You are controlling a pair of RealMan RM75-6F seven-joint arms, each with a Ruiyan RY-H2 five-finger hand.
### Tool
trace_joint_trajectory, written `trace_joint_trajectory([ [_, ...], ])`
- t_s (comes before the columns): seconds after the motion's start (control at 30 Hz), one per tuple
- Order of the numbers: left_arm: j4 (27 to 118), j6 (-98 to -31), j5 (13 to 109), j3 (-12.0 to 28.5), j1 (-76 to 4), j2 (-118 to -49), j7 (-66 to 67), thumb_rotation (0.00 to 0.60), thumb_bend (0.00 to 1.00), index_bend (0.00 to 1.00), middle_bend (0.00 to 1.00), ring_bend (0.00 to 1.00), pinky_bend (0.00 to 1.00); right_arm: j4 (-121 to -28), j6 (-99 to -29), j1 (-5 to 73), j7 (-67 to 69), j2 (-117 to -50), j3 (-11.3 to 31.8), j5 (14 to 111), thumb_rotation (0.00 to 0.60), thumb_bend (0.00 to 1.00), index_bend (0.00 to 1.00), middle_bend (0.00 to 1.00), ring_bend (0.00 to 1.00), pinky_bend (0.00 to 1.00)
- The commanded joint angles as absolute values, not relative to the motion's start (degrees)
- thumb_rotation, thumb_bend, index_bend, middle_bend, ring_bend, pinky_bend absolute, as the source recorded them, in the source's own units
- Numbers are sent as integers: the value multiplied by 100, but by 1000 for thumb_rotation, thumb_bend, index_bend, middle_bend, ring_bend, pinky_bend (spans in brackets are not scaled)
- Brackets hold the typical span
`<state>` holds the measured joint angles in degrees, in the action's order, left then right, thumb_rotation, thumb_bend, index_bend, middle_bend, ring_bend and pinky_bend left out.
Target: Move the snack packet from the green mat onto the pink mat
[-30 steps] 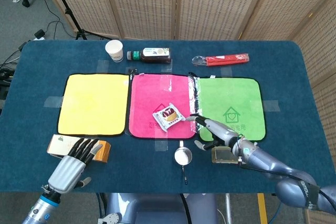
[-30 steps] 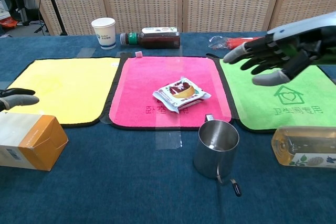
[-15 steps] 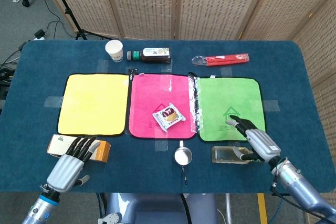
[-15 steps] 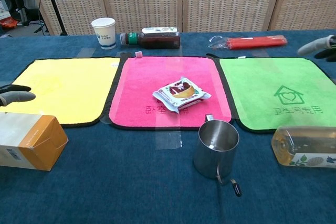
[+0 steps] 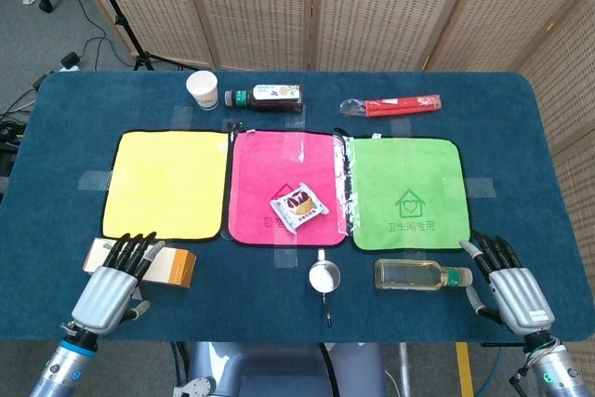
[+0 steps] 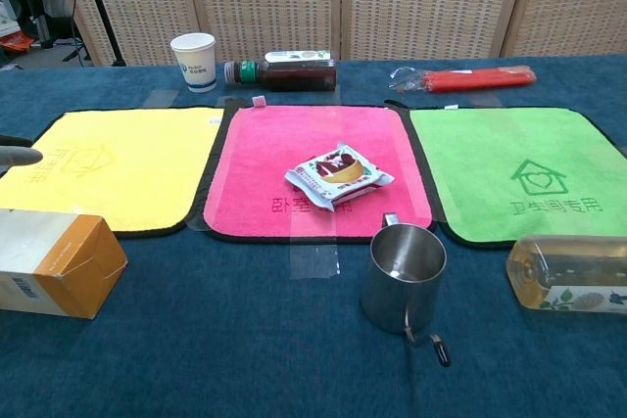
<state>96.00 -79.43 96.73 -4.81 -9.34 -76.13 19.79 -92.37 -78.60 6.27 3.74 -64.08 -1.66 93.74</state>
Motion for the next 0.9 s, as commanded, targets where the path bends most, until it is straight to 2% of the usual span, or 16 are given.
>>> trace_joint_trajectory([
  [0.03,9595,-7963,9632,-450,-925,-7600,1980,600,75,0,0,0,0,-8833,-8167,408,275,-6654,-266,9435,600,507,102,0,0,0],
  [0.33,9620,-8044,9661,-431,-910,-7549,1967,600,75,0,0,0,0,-8711,-8647,295,-8,-6746,-228,9674,600,506,102,0,0,0],
  [0.7,9607,-8100,9744,-448,-903,-7520,1860,600,75,0,0,0,0,-8835,-8621,292,-20,-6737,-241,9618,600,502,102,0,0,0],
  [0.9,9595,-8052,9726,-456,-913,-7551,1851,600,65,0,0,0,0,-8830,-8588,291,-83,-6752,-255,9592,600,466,102,0,0,0],
])
